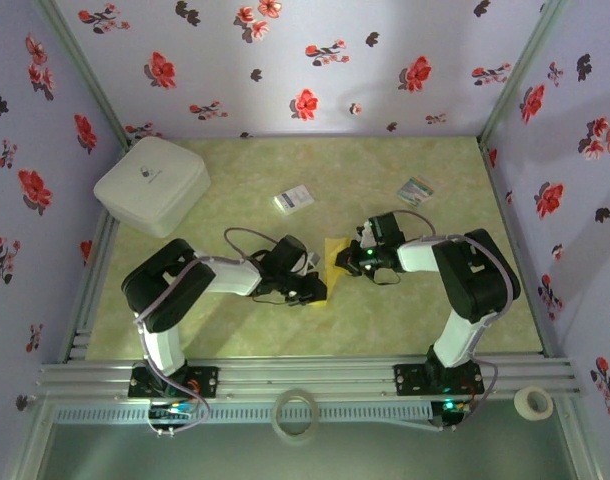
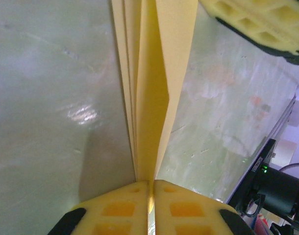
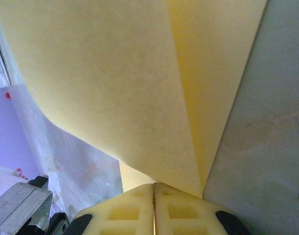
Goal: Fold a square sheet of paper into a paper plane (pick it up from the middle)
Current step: Fold the wing for the fifth time at the center of the table.
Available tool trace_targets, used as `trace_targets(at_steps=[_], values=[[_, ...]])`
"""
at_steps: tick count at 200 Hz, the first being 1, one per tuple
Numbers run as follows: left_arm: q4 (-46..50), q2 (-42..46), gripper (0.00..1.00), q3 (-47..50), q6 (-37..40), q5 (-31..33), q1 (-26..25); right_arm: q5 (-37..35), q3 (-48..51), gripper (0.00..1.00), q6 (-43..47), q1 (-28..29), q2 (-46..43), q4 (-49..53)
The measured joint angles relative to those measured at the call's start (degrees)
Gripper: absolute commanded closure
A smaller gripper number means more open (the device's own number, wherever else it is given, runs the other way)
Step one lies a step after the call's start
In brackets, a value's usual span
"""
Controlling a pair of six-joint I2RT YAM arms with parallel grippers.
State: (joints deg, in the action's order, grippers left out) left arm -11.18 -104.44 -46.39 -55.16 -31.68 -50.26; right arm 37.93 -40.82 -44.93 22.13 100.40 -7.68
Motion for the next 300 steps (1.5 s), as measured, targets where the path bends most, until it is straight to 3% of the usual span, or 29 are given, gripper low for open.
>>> trace_targets(at_steps=[35,64,92,111,134,205,300], values=[[0.0,1.0,0.92,0.5,0.0,0.2,-0.2,0.0,0.0,0.90,0.0,0.0,0.0,0.0],[0.2,2.6,0.84,1.2,0.0,0.2,-0.3,0.0,0.0,0.90,0.0,0.0,0.0,0.0],[2.2,6.4,0.83,2.2,0.0,1.7,-0.6,-0.4,0.0,0.90,-0.1,0.0,-0.1,0.0],[3.6,9.0,0.84,2.2,0.1,2.9,-0.6,-0.7,0.0,0.90,-0.1,0.0,-0.2,0.0],[4.5,9.9,0.93,1.7,0.3,3.8,-0.6,-0.7,0.0,0.90,-0.1,0.0,-0.2,0.0],[5.7,0.8,0.99,-12.1,2.7,2.1,-0.5,-1.0,0.4,0.90,-0.5,0.0,-0.4,-0.7],[4.9,-6.5,0.99,-14.4,3.1,1.0,0.0,-1.1,0.5,0.90,-0.7,0.0,-0.4,-1.1]])
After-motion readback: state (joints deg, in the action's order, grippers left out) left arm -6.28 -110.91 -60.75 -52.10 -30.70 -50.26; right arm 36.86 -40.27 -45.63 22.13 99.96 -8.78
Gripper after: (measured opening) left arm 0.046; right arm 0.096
